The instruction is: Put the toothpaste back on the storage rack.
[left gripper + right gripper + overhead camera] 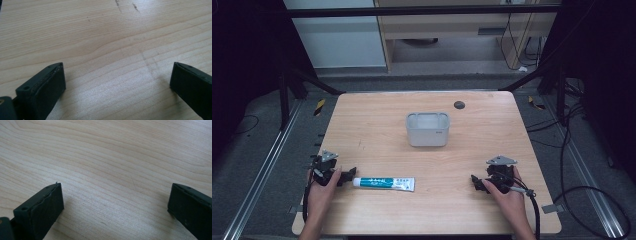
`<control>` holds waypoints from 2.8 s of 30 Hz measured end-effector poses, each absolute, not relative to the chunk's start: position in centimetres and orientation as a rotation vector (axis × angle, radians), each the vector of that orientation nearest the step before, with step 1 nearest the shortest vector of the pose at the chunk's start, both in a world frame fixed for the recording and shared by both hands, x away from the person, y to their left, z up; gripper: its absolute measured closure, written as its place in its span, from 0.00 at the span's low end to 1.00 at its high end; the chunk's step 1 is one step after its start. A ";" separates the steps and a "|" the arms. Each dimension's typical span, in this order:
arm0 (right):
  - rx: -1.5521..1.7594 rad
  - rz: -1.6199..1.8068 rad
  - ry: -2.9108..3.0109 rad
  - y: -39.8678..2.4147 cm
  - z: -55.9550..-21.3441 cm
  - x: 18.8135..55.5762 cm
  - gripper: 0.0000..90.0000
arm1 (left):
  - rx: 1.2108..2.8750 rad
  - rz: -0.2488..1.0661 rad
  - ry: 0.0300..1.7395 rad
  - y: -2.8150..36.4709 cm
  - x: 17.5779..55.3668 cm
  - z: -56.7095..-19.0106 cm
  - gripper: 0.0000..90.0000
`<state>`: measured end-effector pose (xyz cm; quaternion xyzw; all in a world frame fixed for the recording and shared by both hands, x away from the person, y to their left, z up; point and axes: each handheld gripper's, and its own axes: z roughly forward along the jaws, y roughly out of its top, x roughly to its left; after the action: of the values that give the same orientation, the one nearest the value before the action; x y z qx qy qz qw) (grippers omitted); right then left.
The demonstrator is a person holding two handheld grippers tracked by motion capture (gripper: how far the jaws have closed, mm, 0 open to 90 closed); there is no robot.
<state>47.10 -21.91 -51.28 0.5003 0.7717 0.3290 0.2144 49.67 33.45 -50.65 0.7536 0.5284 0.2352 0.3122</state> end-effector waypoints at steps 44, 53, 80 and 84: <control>1.371 0.917 2.154 -21.8 -51.3 47.1 0.01 | 2.476 0.491 0.727 29.9 46.9 -40.6 0.07; 1.370 0.917 2.154 -21.8 -51.3 47.0 0.01 | 2.615 0.425 0.537 27.6 47.1 -40.9 0.11; 1.370 0.918 2.155 -21.8 -51.3 47.0 0.01 | 2.834 0.254 0.204 21.3 49.0 -43.9 0.28; 1.365 0.918 2.157 -21.8 -51.3 47.0 0.01 | 2.857 0.251 0.134 20.4 49.1 -44.0 0.32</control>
<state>47.05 -21.80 -51.27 0.4916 0.7770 0.3307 0.2126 49.10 20.42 -44.00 0.9860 0.0463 0.0865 0.1347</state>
